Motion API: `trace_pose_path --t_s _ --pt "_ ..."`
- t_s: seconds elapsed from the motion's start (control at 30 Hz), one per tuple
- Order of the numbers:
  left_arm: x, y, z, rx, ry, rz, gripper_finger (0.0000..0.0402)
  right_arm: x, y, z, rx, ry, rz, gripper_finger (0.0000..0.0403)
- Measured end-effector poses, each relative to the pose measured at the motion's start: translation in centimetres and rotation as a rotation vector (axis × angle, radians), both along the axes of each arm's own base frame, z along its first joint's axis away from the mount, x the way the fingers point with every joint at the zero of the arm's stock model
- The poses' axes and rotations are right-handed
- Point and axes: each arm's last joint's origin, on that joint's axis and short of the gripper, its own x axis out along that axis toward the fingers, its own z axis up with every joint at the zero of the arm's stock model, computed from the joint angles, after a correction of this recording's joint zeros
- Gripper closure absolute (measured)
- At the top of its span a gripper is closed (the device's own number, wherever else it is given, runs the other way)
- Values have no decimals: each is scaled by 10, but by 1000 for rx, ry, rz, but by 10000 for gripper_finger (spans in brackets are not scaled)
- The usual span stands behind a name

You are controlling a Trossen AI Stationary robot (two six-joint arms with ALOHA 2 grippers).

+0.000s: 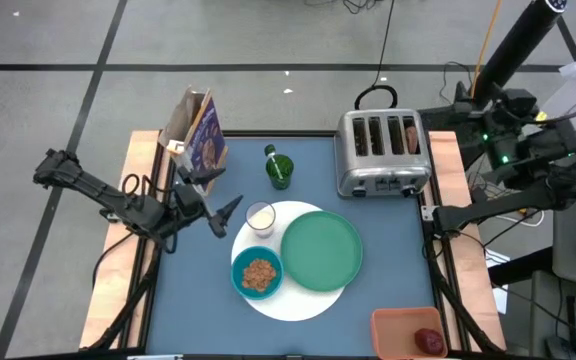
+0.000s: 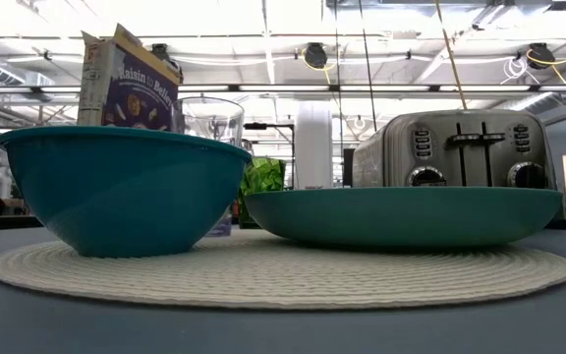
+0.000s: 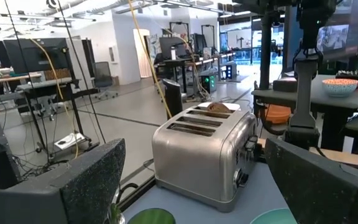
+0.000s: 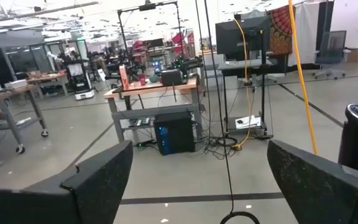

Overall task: Arrange a breakfast setting
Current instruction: Put the toasted bagel into the green plate from the toaster

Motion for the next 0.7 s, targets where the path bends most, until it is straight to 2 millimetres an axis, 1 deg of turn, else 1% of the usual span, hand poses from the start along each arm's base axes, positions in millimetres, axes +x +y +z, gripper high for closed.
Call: trace_pose_path --t_s 0.07,0.13,0.37,0.47,0.53,0.63,0.7 --pt "0 0 0 -1 -2 0 11 2 0 0 0 6 0 50" --pt "0 0 0 -5 -6 0 11 10 1 -4 -2 23 1 62" --pt "0 0 1 -2 -9 1 11 67 6 -24 -16 172 -3 93" --pt "0 0 1 -2 -9 1 11 89 2 -29 -19 241 -34 99" --pt "0 0 1 -2 -9 1 11 96 -3 -29 -16 248 -67 101" --pt "0 0 1 -2 -9 1 11 97 -12 -27 -7 197 -120 105" --pt "0 0 1 -1 -8 1 11 97 -18 -27 -4 197 -155 106"
